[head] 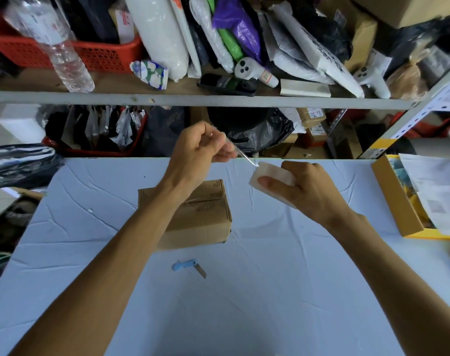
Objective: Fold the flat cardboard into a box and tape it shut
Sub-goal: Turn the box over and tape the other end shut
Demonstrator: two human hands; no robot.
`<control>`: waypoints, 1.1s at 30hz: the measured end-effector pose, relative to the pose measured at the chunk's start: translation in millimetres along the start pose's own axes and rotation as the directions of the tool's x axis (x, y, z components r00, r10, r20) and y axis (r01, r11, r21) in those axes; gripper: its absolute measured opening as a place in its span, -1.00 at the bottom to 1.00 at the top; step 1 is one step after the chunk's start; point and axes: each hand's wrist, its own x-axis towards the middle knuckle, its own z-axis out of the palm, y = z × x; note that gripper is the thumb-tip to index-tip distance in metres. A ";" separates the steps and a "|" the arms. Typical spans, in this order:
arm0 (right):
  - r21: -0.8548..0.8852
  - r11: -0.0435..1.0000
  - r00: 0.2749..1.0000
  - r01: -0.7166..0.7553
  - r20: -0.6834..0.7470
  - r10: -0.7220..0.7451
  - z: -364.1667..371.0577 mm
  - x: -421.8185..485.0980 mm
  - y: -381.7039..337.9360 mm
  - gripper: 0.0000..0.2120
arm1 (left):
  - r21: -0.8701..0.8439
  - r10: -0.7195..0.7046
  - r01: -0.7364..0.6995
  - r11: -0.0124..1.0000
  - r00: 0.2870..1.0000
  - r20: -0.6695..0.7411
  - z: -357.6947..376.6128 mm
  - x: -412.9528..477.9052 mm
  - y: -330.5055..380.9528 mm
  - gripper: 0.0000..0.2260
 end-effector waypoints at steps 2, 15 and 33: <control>0.000 1.000 0.999 0.009 -0.045 -0.009 -3.2 -2.8 -7.4 -0.44 | -0.046 -0.033 0.033 0.998 0.999 -0.006 -2.6 3.3 3.6 -0.83; 0.159 0.979 0.988 -0.129 0.102 0.114 8.9 -13.0 -4.4 -0.60 | 0.133 0.102 -0.086 0.987 0.987 -0.120 -19.6 8.7 -1.7 -0.82; 0.567 0.823 0.992 -0.047 0.121 -0.027 2.9 -13.4 -7.3 -0.83 | 0.041 -0.022 0.022 0.999 1.000 -0.008 -40.6 12.7 -1.7 -0.77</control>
